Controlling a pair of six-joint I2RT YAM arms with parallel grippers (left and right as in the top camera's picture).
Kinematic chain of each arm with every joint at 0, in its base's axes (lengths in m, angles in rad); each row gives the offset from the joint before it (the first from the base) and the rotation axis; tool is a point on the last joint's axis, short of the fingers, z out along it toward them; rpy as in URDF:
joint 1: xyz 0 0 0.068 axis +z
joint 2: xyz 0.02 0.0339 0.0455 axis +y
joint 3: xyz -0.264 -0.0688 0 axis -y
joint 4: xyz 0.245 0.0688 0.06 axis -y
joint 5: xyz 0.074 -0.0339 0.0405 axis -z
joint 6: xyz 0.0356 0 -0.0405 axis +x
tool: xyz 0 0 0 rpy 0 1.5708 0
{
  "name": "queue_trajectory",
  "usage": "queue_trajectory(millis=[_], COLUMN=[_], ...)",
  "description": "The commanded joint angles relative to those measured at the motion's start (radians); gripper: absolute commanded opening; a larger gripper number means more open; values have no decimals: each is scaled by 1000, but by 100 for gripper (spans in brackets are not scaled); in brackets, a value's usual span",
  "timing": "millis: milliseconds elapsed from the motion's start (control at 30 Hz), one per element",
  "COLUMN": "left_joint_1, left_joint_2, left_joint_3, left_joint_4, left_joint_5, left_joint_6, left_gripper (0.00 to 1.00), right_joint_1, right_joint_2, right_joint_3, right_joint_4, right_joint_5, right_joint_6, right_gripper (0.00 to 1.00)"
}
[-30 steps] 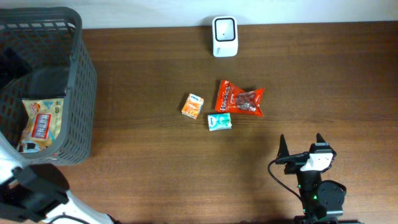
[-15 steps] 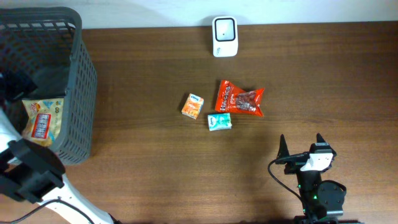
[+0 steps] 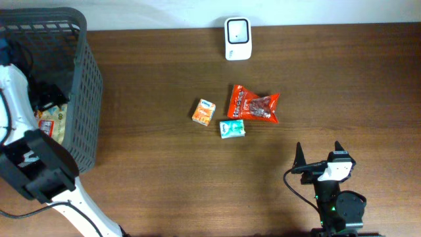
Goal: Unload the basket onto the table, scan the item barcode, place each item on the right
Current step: 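Reach into the basket and grasp the yellow snack bag with left gripper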
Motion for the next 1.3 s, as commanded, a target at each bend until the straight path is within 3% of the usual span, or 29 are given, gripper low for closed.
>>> queue_trajectory(millis=[0, 367, 500, 733, 800, 867, 933, 1267], left_joint_1=[-13, -26, -26, -25, -25, -25, -25, -33], left_joint_2=[26, 32, 32, 32, 32, 32, 32, -4], left_joint_3=[-95, -349, -412, -472, -472, -472, -472, -373], left_joint_4=[50, 306, 371, 433, 439, 439, 440, 355], left_joint_5=[-13, -19, -98, -151, -151, -151, -151, -117], left_joint_6=[-13, 77, 88, 88, 88, 88, 88, 76], left_gripper=[99, 99, 98, 56, 37, 12, 0, 0], right_joint_1=[6, 6, 6, 6, 6, 6, 6, 6], right_joint_2=[-6, -6, -6, -6, -6, -6, -6, -6], right_joint_3=[-6, -6, -6, -6, -6, -6, -6, -6], right_joint_4=[-6, -6, -6, -6, -6, -6, -6, -6], right_joint_5=[6, 6, 6, 6, 6, 6, 6, 6], right_joint_6=[-7, -7, -7, -7, -7, -7, -7, -7], right_gripper=[99, 98, 99, 98, 98, 98, 99, 98])
